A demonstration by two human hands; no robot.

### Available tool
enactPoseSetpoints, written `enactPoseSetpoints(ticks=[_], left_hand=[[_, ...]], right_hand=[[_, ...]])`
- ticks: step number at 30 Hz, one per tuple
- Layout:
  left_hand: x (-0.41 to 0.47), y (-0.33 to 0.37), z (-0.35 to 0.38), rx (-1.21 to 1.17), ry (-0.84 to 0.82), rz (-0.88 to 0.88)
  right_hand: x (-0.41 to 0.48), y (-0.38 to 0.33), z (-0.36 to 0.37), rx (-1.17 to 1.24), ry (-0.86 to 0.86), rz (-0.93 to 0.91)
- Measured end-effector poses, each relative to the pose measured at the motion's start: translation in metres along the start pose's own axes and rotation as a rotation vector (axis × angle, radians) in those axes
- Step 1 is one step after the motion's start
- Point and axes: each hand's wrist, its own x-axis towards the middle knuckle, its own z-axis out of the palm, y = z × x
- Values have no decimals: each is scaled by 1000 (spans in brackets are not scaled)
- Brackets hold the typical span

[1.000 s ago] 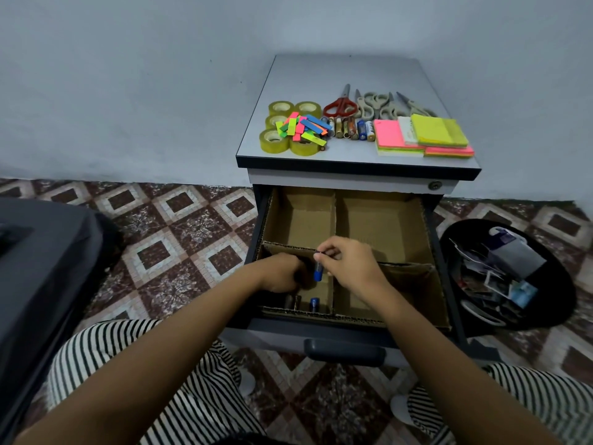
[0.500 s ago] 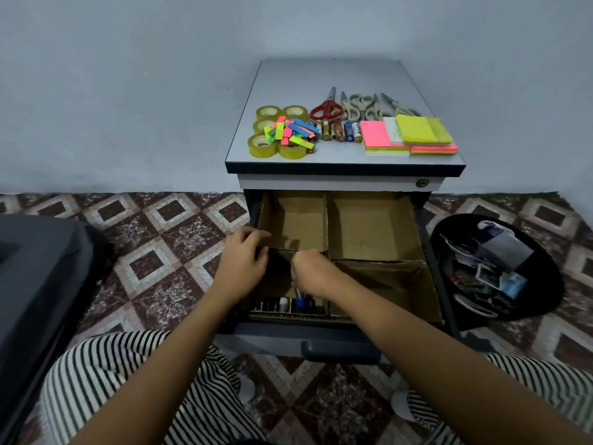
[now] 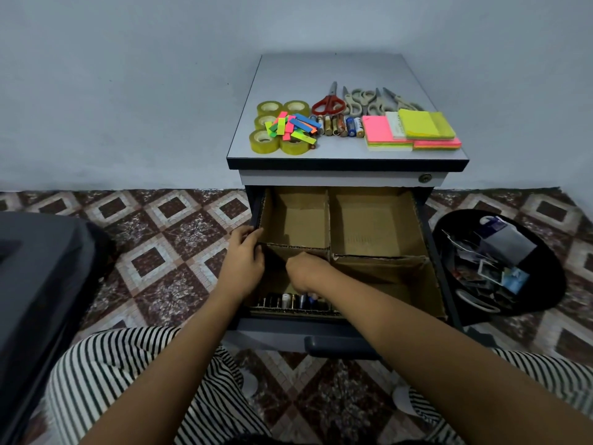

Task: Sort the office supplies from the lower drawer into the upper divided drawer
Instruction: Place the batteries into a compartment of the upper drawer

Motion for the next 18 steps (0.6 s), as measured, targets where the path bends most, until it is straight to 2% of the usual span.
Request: enactPoseSetpoints(ticks=[18], left_hand=[[0,0,2,3,9,-18]], right_hand=[[-6,-3,-10,-108,-170,13]])
